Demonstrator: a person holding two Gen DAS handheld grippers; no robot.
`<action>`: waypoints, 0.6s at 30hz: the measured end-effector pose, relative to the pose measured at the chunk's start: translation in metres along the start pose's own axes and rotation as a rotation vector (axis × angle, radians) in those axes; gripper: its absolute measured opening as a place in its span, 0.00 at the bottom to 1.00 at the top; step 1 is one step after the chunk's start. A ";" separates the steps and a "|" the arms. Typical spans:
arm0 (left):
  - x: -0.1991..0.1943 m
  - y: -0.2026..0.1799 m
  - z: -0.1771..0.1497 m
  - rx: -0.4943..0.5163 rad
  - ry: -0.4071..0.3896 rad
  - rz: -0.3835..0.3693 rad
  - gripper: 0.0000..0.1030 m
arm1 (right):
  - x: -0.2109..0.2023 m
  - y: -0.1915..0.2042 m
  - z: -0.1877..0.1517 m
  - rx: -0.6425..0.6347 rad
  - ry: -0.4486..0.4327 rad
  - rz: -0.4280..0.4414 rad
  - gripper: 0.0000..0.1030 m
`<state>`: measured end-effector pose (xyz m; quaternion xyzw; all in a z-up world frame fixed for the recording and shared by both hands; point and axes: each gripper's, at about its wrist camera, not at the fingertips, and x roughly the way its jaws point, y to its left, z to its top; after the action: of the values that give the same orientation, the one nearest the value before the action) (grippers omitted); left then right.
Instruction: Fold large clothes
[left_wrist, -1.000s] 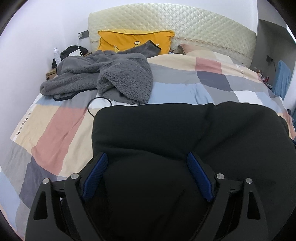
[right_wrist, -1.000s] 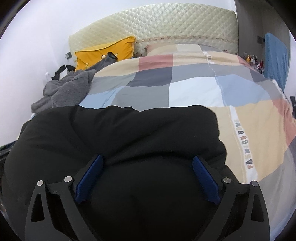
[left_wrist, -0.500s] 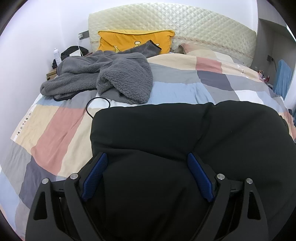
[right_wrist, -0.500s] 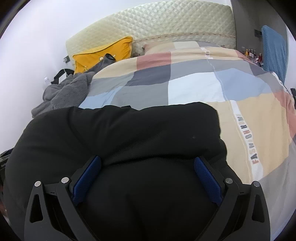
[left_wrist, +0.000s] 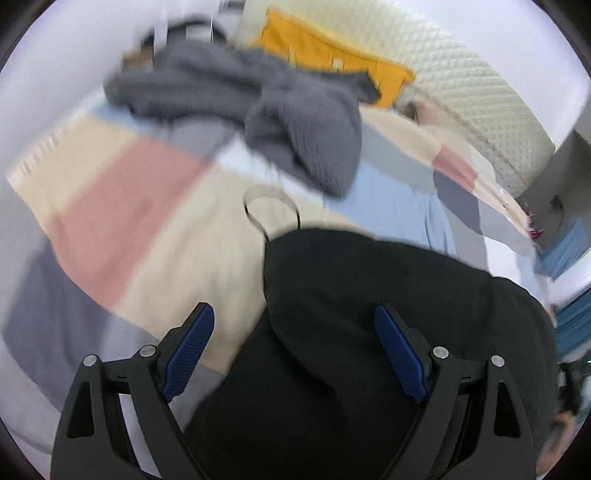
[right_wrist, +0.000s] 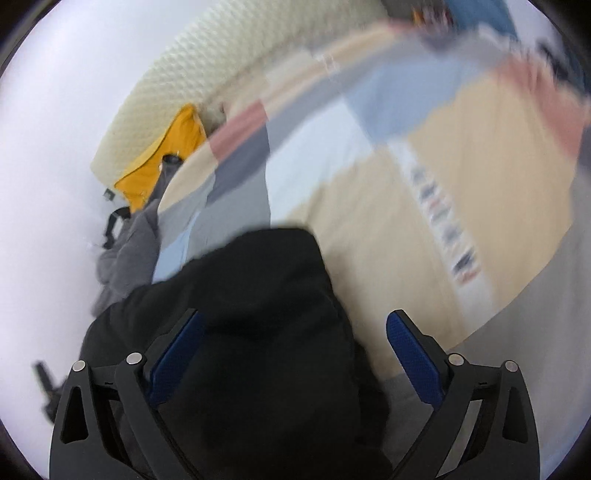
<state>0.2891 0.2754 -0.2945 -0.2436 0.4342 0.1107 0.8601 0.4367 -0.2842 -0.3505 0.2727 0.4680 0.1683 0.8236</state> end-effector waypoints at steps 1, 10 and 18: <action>0.007 0.002 -0.001 -0.018 0.031 -0.030 0.86 | 0.009 0.002 -0.001 -0.004 0.034 0.015 0.86; 0.004 -0.015 -0.009 -0.008 0.050 -0.196 0.47 | -0.011 0.062 -0.007 -0.210 -0.086 -0.033 0.11; -0.058 -0.029 0.004 0.046 -0.181 -0.276 0.07 | -0.056 0.080 0.014 -0.265 -0.251 0.014 0.06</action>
<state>0.2688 0.2539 -0.2372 -0.2704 0.3196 0.0030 0.9082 0.4190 -0.2544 -0.2582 0.1839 0.3332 0.1990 0.9031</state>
